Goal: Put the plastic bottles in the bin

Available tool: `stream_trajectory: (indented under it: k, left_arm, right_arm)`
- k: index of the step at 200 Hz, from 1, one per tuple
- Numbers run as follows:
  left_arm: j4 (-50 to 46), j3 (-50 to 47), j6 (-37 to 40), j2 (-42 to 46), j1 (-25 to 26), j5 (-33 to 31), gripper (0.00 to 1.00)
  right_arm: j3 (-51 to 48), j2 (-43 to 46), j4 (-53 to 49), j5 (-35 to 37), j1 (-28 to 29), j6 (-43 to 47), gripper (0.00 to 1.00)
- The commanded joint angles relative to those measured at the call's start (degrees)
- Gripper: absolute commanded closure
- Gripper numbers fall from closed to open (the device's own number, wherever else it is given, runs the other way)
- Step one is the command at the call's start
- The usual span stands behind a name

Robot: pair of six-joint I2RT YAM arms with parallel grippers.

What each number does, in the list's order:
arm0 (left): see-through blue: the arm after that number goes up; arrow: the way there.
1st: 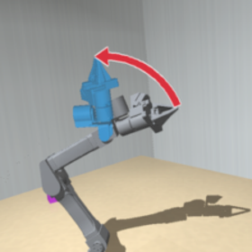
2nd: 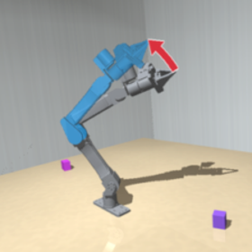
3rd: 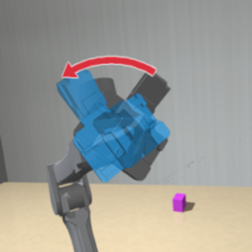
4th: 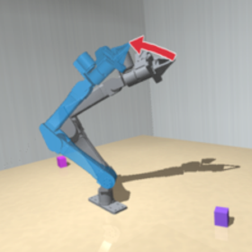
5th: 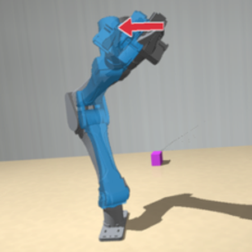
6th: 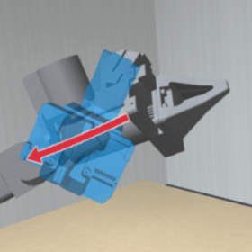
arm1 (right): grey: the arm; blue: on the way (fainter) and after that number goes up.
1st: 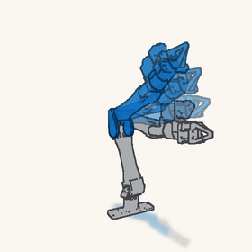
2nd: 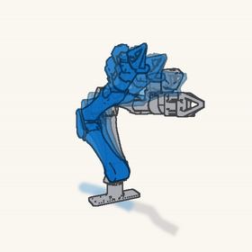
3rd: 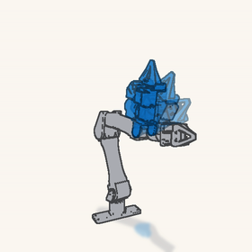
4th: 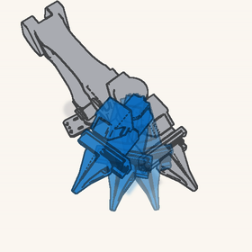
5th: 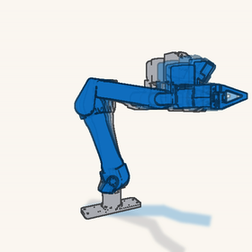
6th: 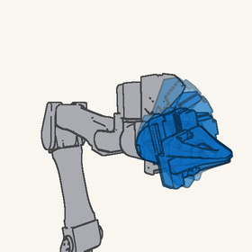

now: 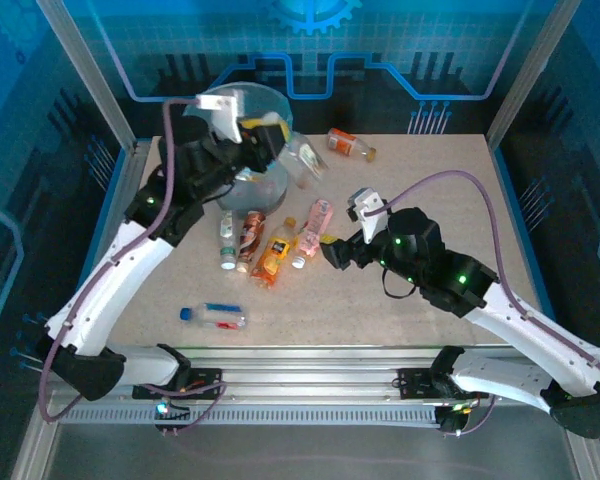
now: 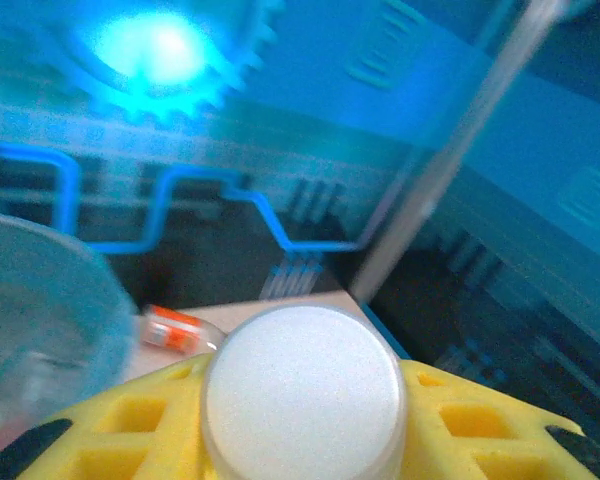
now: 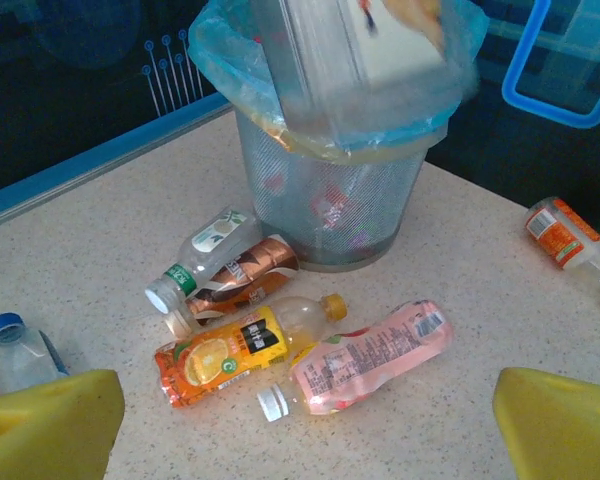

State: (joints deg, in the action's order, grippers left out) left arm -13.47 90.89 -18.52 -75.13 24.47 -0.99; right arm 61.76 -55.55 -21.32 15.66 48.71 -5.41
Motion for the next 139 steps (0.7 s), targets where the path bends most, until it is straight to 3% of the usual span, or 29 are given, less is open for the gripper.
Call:
stream_trajectory:
  k: [1,45,89,139]
  left_arm:
    - [1.3,4.3,0.4,-1.4,-5.4,-5.0,1.0]
    - [-0.6,13.5,3.2,-10.1,-13.9,-5.6,1.0]
    - [1.2,21.3,13.1,-24.0,-15.0,-12.2,1.0]
    - [1.3,29.4,17.6,-37.7,-15.7,-14.7,1.0]
  right_arm:
    - [2.8,-1.0,2.4,1.7,0.6,1.7,0.03]
    - [6.0,-5.0,1.9,-0.9,0.1,2.3,0.02]
    - [8.7,-8.0,0.8,-2.4,-0.4,2.5,0.01]
    - [9.9,-8.9,-2.0,-2.0,-0.6,3.7,0.01]
